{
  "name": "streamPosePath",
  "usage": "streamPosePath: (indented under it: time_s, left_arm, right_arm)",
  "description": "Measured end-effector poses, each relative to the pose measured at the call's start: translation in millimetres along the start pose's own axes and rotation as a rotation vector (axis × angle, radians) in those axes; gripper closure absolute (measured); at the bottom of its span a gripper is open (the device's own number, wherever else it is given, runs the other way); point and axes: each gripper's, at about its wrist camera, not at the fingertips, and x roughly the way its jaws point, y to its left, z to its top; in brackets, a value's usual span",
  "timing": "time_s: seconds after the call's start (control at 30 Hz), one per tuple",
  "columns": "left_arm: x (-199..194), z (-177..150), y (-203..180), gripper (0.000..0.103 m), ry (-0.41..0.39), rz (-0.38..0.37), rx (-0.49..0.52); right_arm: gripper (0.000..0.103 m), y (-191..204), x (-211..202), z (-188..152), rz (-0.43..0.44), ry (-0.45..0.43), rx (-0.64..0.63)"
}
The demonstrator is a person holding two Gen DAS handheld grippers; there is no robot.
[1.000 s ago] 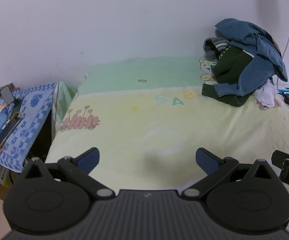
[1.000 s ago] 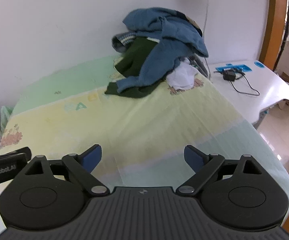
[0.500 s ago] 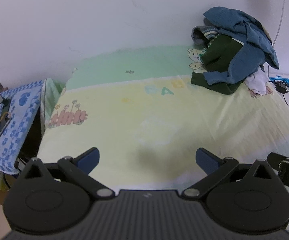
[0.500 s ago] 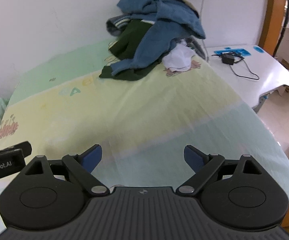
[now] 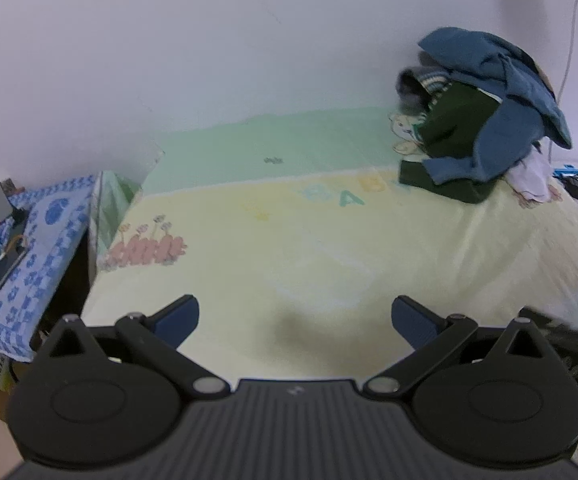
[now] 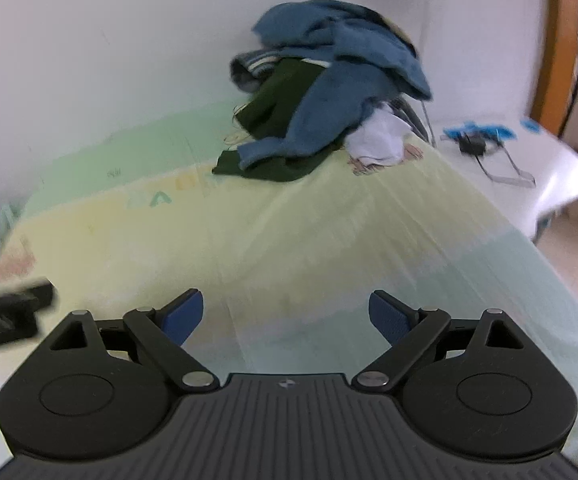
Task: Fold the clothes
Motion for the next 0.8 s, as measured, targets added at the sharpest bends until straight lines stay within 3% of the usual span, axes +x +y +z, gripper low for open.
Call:
streamPosePath:
  time_s: [0.13,0.3,0.53,0.8]
  left_arm:
    - [19,-7,13,0.001,0.050,0.011,-0.014]
    - [31,-14,27,0.001,0.088,0.052,-0.046]
    - [39,-15,43,0.001,0.108,0.083,-0.082]
    - [56,-17,39,0.001,0.092,0.079,-0.060]
  right_arm:
    - [0.012,17,34,-12,0.045,0.065,-0.038]
    - [0.012,44,58,-22,0.060,0.068,-0.098]
    - [0.012,63,69,-21,0.115,0.090,-0.119]
    - [0.012,63,81,-21,0.109,0.093,-0.111]
